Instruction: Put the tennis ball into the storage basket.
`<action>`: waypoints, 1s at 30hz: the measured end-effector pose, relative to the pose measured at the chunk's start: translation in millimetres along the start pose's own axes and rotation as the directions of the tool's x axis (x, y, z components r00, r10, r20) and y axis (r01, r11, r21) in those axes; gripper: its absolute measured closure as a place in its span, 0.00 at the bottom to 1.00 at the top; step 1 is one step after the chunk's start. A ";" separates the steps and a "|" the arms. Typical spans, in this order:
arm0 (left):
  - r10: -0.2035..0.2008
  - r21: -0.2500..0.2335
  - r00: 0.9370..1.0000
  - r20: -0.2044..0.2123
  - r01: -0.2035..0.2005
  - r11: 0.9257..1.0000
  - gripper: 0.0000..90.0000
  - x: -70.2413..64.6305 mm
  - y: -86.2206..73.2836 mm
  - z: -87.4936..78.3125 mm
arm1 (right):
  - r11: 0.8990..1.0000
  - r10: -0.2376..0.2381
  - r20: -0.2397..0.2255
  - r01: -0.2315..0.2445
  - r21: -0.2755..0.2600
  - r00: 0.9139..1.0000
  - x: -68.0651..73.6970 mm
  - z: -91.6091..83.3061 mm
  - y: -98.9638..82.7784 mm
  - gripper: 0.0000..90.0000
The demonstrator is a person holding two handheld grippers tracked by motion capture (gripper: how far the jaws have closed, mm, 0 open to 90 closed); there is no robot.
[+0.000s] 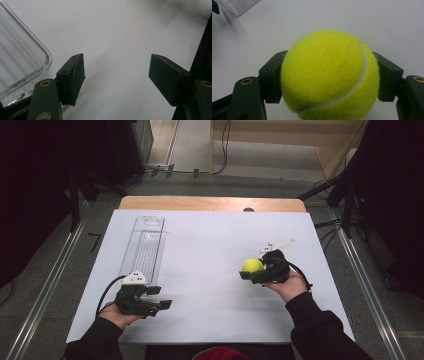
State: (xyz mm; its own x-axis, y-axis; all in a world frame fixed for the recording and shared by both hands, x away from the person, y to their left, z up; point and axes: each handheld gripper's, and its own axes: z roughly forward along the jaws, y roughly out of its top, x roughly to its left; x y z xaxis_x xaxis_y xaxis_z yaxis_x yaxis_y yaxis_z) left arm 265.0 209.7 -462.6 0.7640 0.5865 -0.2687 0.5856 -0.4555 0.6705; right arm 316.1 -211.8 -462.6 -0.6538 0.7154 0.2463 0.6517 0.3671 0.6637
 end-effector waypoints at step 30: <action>0.002 0.001 1.000 -0.001 -0.002 1.000 0.33 0.5 0.0 -0.1 | 1.000 -0.022 -0.023 0.021 -0.015 0.999 12.7 10.1 12.0 0.26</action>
State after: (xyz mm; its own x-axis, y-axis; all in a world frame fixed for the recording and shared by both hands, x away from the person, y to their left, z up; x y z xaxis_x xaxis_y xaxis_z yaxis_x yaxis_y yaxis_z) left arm 265.3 210.0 -462.6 0.7649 0.5865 -0.2665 0.5842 -0.4572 0.6705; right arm 319.5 -192.3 -458.7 -0.6765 0.6934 0.2479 0.6318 0.3735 0.6792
